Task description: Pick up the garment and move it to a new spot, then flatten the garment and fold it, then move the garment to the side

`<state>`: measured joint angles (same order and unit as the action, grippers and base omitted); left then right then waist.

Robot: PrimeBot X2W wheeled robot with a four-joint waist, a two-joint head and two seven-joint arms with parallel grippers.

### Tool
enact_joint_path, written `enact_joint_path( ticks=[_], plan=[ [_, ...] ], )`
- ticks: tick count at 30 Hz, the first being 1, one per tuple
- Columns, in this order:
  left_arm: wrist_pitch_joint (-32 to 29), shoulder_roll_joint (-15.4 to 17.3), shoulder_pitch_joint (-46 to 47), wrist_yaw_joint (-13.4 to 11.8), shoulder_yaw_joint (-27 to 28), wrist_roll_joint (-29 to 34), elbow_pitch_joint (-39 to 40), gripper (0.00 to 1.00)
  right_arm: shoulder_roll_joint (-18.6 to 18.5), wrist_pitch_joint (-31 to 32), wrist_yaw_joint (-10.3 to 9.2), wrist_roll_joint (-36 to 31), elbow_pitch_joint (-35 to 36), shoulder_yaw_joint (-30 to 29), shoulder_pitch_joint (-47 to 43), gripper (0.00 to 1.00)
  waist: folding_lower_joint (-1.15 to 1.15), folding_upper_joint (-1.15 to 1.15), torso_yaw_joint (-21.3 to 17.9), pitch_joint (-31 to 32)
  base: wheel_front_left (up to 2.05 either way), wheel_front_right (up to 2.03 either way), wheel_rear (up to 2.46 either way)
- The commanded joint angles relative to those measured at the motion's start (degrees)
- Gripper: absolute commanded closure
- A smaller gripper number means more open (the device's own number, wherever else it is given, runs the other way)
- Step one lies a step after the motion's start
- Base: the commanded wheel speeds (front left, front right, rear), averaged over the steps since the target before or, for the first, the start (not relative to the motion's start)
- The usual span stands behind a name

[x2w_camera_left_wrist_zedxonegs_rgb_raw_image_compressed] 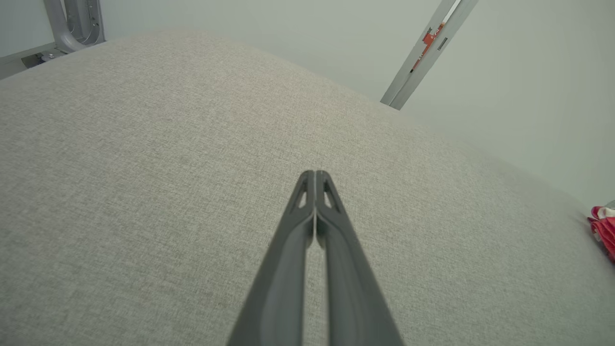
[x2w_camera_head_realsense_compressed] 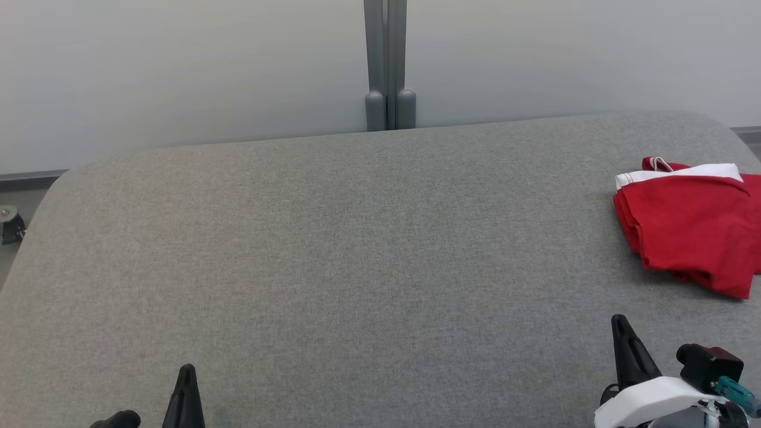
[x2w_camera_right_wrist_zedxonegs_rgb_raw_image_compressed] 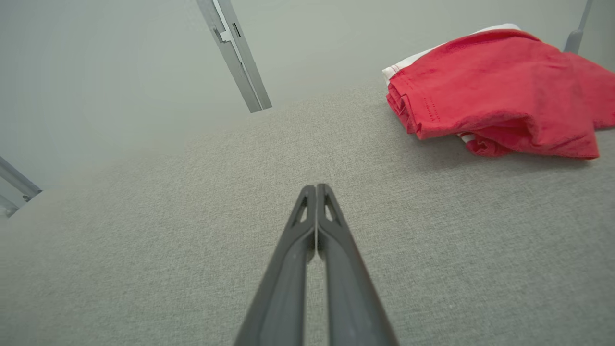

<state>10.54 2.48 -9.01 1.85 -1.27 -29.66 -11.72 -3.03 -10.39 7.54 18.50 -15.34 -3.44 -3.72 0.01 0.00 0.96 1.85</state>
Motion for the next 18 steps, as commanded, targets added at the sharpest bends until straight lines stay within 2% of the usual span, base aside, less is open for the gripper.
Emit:
enact_joint_path(
  ticks=[1,18],
  plan=[
    [-0.6,0.2,2.0,0.3,0.5,-2.4,0.6,1.00,-0.3,0.5,-0.01,2.8,1.1,-0.3,1.8,1.00,-0.01,0.00,0.0,0.0,0.00,0.00,0.00],
    [-4.4,0.3,5.2,1.6,2.3,-16.5,0.0,1.00,-0.2,4.3,-0.03,19.4,1.3,-0.9,3.8,1.00,-0.01,0.00,-0.2,-0.3,0.00,0.00,0.00]
  ],
)
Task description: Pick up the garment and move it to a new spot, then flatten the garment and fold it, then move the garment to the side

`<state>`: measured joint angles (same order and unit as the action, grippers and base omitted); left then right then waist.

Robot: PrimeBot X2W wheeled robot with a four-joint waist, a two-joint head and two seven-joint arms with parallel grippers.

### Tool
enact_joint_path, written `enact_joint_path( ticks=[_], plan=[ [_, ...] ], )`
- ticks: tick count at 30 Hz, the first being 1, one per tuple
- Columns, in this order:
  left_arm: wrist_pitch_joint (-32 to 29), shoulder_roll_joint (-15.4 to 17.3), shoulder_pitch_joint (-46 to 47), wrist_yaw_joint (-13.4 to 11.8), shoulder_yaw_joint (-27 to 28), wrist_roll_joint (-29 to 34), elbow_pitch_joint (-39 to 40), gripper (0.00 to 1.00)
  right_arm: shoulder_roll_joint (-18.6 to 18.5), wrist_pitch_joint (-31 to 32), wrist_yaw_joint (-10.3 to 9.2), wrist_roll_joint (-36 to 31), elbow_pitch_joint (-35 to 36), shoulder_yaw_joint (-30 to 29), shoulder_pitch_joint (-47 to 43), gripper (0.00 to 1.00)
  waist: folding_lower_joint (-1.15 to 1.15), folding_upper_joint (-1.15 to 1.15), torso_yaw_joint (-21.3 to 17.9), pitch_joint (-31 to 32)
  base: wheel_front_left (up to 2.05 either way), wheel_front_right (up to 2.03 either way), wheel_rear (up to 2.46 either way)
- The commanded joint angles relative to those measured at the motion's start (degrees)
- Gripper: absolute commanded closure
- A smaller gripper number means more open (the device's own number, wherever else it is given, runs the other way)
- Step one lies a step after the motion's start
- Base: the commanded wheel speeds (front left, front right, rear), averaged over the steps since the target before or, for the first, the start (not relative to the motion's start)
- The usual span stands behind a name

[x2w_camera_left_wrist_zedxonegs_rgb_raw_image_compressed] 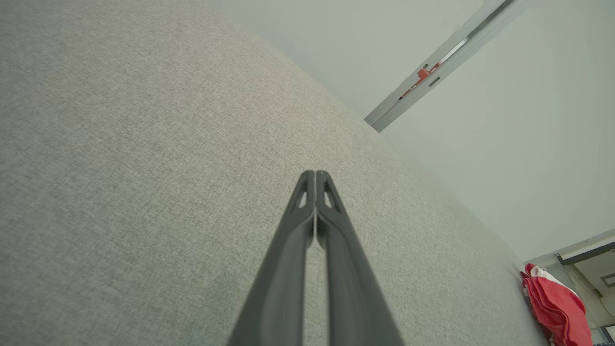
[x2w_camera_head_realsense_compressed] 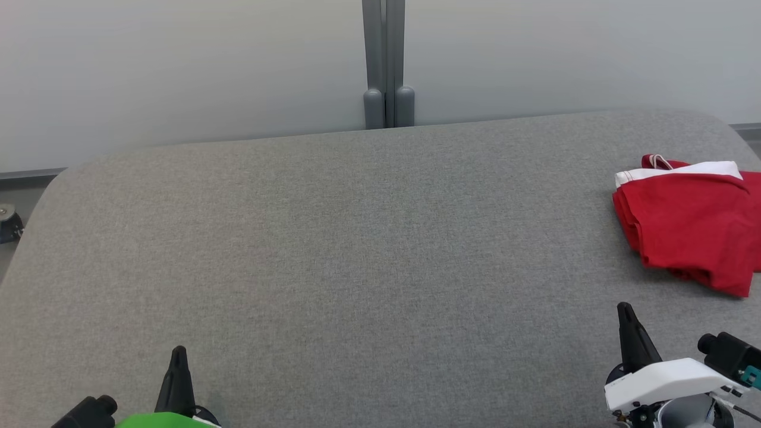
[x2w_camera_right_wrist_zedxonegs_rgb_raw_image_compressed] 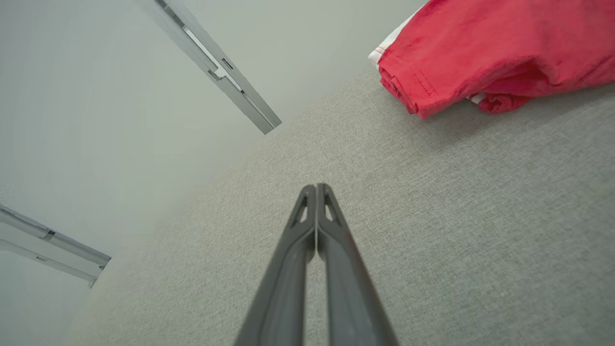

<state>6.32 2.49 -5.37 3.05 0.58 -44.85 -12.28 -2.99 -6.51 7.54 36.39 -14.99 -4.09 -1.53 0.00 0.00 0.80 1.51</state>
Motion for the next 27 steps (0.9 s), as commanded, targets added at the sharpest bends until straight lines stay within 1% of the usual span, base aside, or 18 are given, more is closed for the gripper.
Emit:
enact_joint_path(
  ticks=[1,13,27],
  plan=[
    [-0.4,0.3,1.7,0.5,0.5,-2.0,0.5,1.00,-0.2,0.6,-0.03,2.3,1.0,-0.3,1.7,1.00,0.00,0.00,0.0,0.0,0.00,0.00,0.00],
    [-2.8,0.4,3.7,1.2,1.5,-10.5,0.1,1.00,-0.2,2.9,-0.04,12.3,1.0,-0.7,2.9,1.00,0.00,0.00,-0.1,-0.2,0.00,0.00,0.00],
    [-5.1,0.4,5.7,2.0,2.6,-19.1,-0.3,1.00,-0.1,5.3,-0.04,22.4,1.1,-1.1,4.1,1.00,0.00,0.00,-0.2,-0.5,0.00,0.00,0.00]
  ],
)
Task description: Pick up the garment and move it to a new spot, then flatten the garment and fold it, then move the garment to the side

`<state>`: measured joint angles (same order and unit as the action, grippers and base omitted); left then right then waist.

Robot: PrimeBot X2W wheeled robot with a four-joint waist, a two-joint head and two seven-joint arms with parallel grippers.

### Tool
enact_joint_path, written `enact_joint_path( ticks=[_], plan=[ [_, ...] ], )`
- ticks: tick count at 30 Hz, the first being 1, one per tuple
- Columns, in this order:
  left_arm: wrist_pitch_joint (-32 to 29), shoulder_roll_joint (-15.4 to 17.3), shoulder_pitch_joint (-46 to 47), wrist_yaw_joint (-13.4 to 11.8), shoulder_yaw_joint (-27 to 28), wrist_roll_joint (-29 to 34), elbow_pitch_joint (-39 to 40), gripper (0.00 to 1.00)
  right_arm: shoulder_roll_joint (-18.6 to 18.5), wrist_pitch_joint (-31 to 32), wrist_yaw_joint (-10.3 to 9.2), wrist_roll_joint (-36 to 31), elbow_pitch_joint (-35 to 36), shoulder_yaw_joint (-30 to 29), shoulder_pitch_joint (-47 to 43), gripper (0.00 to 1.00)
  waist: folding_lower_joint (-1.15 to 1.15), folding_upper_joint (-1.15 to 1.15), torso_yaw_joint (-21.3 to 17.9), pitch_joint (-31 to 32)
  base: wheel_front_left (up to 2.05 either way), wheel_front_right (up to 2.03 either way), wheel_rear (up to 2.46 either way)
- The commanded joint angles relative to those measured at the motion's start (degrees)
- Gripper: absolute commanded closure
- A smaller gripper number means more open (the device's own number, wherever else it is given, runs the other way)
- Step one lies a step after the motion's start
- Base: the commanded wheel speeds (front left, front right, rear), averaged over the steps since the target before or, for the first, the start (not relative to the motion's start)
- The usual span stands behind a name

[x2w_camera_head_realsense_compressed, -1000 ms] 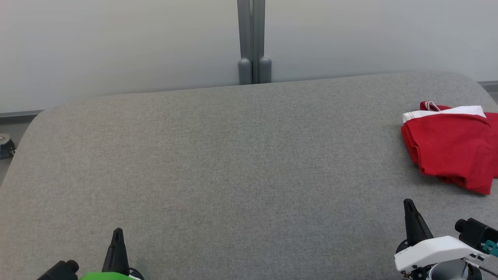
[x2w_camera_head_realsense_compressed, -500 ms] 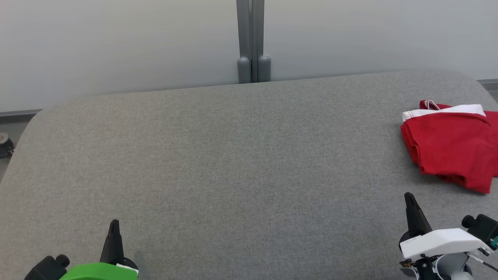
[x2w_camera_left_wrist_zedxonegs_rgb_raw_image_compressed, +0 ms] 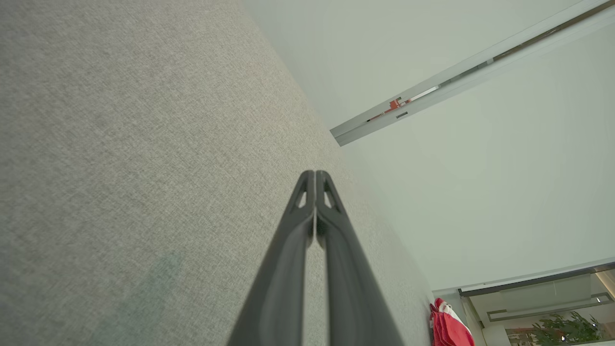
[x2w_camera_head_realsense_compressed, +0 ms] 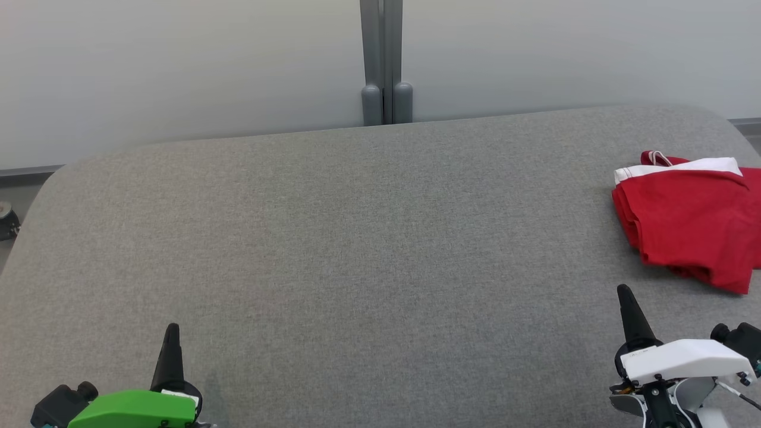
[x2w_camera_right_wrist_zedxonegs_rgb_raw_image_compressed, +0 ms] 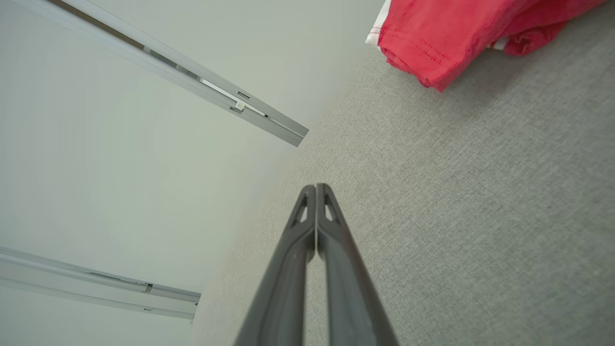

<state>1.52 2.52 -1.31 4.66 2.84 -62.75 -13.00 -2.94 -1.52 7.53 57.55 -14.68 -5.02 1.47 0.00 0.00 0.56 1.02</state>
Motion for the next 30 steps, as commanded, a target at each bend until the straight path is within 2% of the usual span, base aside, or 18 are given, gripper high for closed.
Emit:
enact_joint_path(
  ticks=[1,30],
  plan=[
    [-0.4,0.4,1.8,0.4,0.4,-1.7,0.4,1.00,-0.2,0.5,-0.03,1.9,0.7,-0.2,1.2,1.00,0.00,0.00,0.0,0.0,0.00,0.00,0.00],
    [-4.5,0.5,5.1,1.8,2.2,-16.3,-0.4,1.00,-0.1,4.5,-0.03,19.2,0.8,-1.0,3.2,1.00,0.00,0.00,-0.3,-0.6,0.00,0.00,0.00]
  ],
)
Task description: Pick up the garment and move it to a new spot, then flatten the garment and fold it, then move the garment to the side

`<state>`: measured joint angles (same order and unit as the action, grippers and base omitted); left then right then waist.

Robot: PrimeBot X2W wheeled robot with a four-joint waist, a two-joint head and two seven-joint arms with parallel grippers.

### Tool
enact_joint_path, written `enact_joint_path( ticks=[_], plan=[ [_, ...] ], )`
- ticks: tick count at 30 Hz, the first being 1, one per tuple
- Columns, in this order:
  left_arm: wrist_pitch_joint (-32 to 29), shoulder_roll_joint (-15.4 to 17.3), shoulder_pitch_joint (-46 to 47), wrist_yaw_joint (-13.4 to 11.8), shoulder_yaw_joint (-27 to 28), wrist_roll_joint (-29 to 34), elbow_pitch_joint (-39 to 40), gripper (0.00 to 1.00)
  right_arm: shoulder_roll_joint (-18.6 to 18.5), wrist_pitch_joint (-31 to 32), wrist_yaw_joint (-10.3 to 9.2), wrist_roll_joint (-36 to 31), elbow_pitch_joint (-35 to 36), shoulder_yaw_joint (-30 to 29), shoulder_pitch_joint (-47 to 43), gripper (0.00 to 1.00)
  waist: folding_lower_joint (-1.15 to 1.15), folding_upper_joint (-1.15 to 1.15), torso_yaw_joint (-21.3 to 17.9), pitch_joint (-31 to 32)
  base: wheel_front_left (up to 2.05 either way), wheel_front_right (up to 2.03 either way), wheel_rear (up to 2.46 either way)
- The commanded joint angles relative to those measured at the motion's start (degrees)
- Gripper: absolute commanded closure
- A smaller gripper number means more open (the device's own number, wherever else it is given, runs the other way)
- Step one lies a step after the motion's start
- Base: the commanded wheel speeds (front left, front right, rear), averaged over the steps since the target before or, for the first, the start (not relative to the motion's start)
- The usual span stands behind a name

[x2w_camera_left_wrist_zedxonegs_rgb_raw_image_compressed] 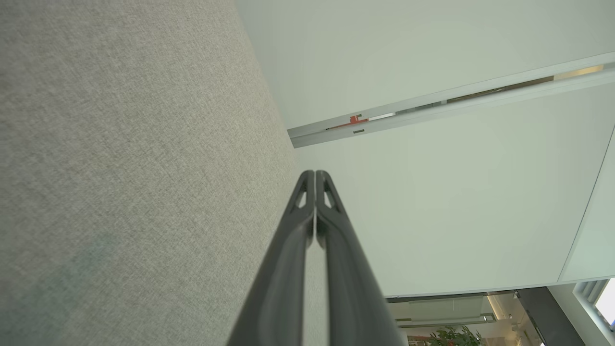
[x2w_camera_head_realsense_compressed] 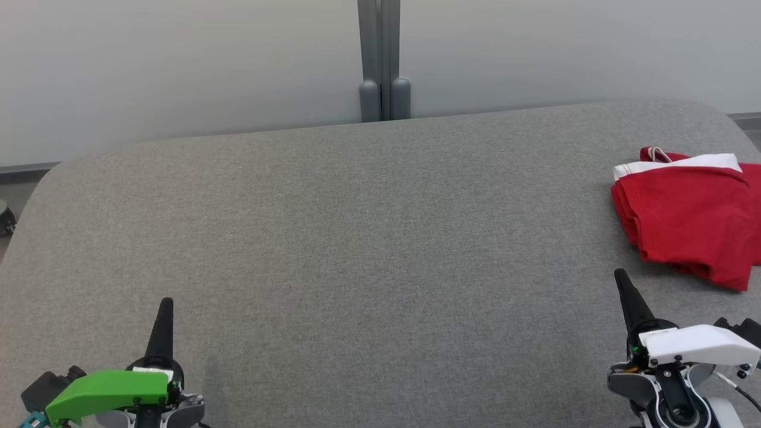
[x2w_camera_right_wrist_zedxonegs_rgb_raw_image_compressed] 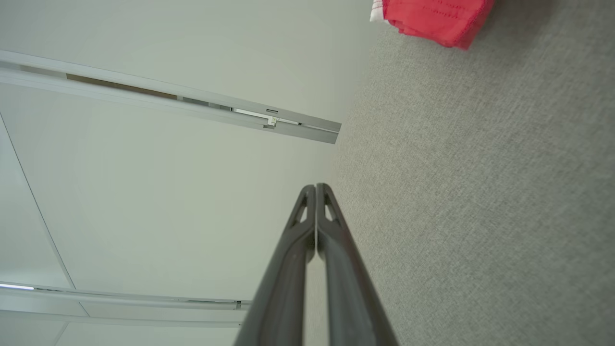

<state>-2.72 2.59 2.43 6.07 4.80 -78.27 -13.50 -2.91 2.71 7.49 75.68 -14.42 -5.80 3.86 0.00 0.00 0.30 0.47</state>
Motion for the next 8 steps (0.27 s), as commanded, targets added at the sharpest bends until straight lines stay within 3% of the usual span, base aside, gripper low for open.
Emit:
enact_joint_path(
  ticks=[1,8],
  plan=[
    [-0.3,0.4,1.4,0.4,0.3,-1.2,0.1,1.00,-0.1,0.4,0.02,1.5,0.5,-0.2,0.9,1.00,0.00,0.00,0.0,0.0,0.00,0.00,0.00],
    [-1.3,0.5,2.1,0.6,0.7,-4.2,-0.1,1.00,-0.1,1.3,0.01,5.1,0.6,-0.4,1.4,1.00,0.00,0.00,-0.1,-0.2,0.00,0.00,0.00]
  ],
)
